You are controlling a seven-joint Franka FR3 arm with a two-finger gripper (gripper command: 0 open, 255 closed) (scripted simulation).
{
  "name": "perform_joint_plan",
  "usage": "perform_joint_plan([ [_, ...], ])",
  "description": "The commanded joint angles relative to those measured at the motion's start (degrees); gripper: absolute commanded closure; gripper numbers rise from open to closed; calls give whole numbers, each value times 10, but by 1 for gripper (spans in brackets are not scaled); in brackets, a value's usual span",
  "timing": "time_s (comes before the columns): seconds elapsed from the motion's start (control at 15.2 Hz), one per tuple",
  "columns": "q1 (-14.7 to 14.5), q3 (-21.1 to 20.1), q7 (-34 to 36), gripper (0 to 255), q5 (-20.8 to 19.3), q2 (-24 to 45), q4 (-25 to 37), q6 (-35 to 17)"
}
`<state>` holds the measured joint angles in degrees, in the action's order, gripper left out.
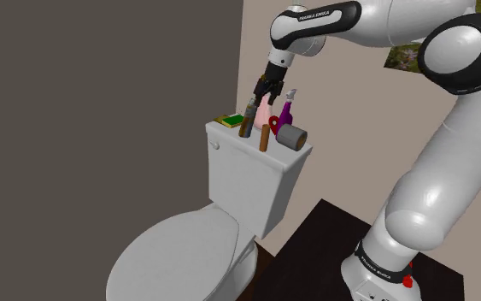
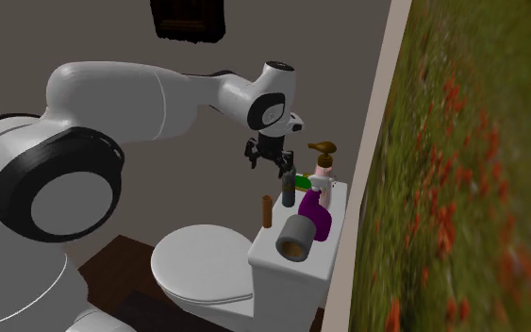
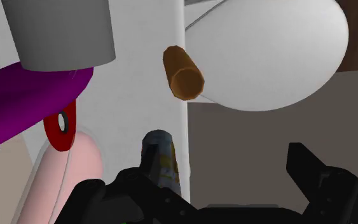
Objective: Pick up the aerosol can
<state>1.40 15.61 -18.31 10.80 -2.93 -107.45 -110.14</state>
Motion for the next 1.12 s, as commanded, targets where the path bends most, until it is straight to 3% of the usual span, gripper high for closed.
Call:
perform_joint_plan([
  [0.0, 7, 10, -16, 0, 32, 46, 49, 3],
  [0.4, 47, 24, -51, 0, 126, 185, 212, 33],
  [1.06, 45, 20, -69, 0, 133, 189, 160, -20],
])
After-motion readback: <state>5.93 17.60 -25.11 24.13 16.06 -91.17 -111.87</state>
